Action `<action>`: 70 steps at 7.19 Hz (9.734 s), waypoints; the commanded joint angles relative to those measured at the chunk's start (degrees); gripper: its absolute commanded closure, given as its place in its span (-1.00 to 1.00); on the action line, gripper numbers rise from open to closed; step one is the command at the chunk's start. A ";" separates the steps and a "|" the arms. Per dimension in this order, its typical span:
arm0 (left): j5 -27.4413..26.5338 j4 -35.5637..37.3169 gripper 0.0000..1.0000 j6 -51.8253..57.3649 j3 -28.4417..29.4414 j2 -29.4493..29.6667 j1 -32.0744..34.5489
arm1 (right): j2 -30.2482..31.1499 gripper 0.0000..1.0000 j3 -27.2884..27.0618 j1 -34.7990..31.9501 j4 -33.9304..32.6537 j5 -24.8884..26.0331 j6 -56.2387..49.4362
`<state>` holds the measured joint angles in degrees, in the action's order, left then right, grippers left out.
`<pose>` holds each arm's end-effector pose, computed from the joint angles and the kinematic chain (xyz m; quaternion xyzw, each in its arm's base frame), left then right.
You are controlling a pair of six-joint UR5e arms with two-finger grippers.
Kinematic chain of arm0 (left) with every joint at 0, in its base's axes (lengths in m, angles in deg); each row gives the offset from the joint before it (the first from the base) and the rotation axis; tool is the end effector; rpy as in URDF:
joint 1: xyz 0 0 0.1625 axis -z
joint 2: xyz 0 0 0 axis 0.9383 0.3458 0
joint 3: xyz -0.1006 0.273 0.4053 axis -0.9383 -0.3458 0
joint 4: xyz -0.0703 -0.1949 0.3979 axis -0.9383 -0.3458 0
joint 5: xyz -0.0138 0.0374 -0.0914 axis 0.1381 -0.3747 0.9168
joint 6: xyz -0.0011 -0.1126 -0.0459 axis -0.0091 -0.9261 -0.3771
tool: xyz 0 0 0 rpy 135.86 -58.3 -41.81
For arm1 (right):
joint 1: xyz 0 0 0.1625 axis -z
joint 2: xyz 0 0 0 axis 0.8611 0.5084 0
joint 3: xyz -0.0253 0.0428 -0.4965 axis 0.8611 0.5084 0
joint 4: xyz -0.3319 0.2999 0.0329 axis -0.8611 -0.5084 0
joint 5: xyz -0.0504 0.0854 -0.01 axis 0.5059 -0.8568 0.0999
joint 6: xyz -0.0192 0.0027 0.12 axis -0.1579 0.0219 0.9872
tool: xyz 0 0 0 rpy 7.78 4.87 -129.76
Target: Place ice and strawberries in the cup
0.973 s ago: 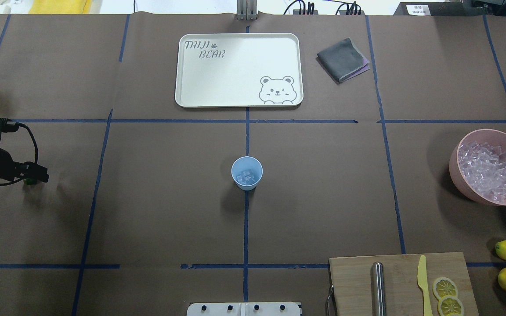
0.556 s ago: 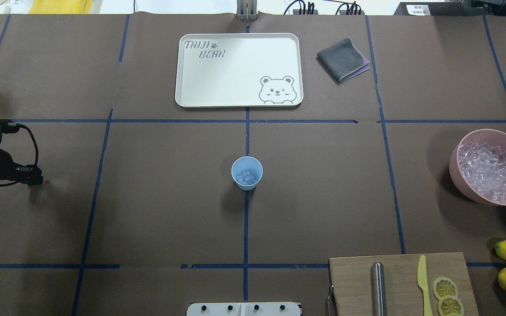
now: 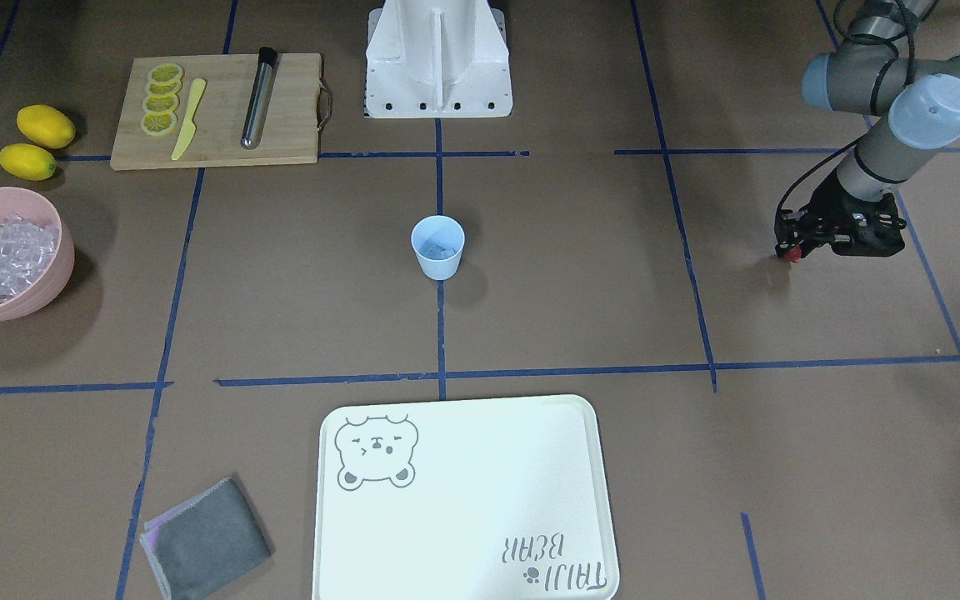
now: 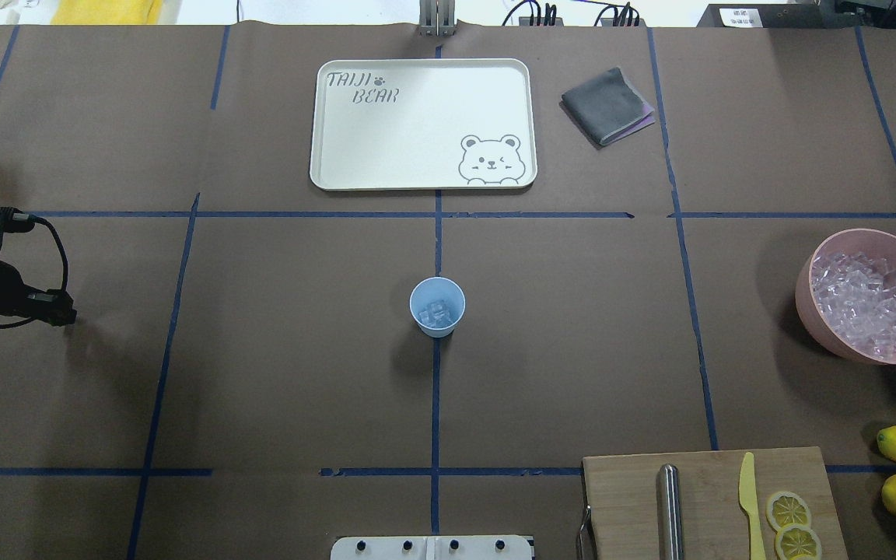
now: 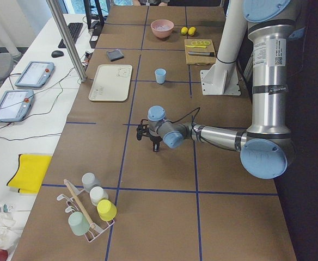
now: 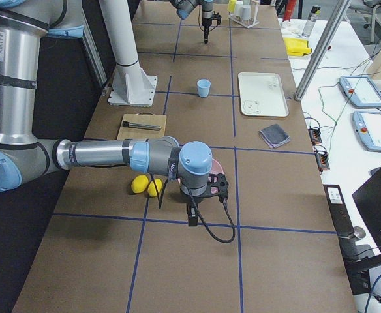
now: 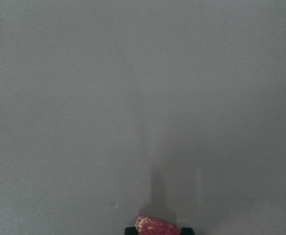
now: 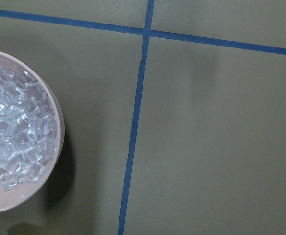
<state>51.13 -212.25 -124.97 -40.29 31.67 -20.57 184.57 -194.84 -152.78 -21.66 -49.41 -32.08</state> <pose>0.2971 -0.4498 0.6531 0.0327 0.4042 0.0150 0.9140 0.0764 -0.4235 0.7090 0.0059 -0.3628 -0.0615 0.9298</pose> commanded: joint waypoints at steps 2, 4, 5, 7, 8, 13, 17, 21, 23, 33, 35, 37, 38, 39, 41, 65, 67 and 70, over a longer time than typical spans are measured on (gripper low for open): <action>5.76 5.29 1.00 0.16 -6.96 0.13 3.18 | 0.00 -0.99 -0.03 0.00 0.00 0.05 0.00; 7.26 17.73 1.00 1.73 -16.09 0.31 4.59 | 0.00 -0.99 0.15 0.00 0.00 0.05 0.00; 7.09 26.58 1.00 6.10 -20.92 0.57 5.81 | 0.00 -0.99 0.15 0.00 0.00 0.05 0.00; 6.74 37.27 1.00 9.21 -28.23 2.14 6.44 | -0.09 -0.99 0.15 0.00 0.00 0.05 0.00; 6.30 37.74 1.00 9.30 -28.78 4.59 6.09 | -0.09 -0.99 0.15 0.00 0.00 0.05 0.00; -7.47 51.62 0.94 0.99 -26.25 28.93 -9.70 | 0.00 -0.99 0.06 0.00 0.00 -0.04 0.09; -11.53 51.28 0.93 -9.75 -12.04 44.75 -15.61 | -0.09 -0.99 -0.12 0.00 0.00 -0.04 0.17; -14.09 47.52 0.87 -14.51 0.98 54.35 -19.21 | -0.09 -0.99 -0.12 0.00 0.00 -0.04 0.18; -14.09 45.31 0.84 -14.43 5.29 56.19 -19.49 | -0.09 -0.99 -0.12 0.00 0.00 -0.04 0.18; -13.92 41.53 -0.98 -14.34 4.28 51.67 -19.67 | -0.26 -0.99 -0.12 0.00 0.00 -0.04 0.18; -12.17 46.93 -0.98 -0.89 -8.16 40.36 -13.81 | -0.26 -0.99 -0.03 0.00 0.00 -0.04 0.18; -2.90 52.06 -0.98 12.23 -12.78 35.67 -3.46 | -0.18 -0.99 0.23 0.00 0.00 -0.04 0.18; 0.37 51.81 -0.98 17.60 -13.92 31.81 0.25 | -0.18 -0.99 0.32 0.00 0.00 -0.04 0.18; 0.93 51.72 -0.98 22.87 -15.24 27.51 3.85 | -0.18 -0.99 0.32 0.00 0.00 -0.04 0.18; 4.16 51.46 -0.99 36.14 -15.08 19.50 13.59 | -0.18 -0.99 0.32 0.00 0.00 -0.04 0.18; 10.95 42.23 -1.00 59.49 0.13 2.24 39.40 | 0.53 -1.00 -0.47 0.00 6.85 0.31 2.45; 10.95 42.23 -1.00 59.40 0.13 2.24 39.40 | 0.53 -1.00 -0.47 0.00 6.85 0.31 2.46; 10.95 42.32 -1.00 59.40 0.13 2.24 39.40 | 0.61 -1.00 -0.47 0.00 6.77 0.31 2.46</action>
<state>62.09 -169.94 -65.50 -40.16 33.91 18.83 185.15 -195.31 -152.78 -14.82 -49.09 -29.63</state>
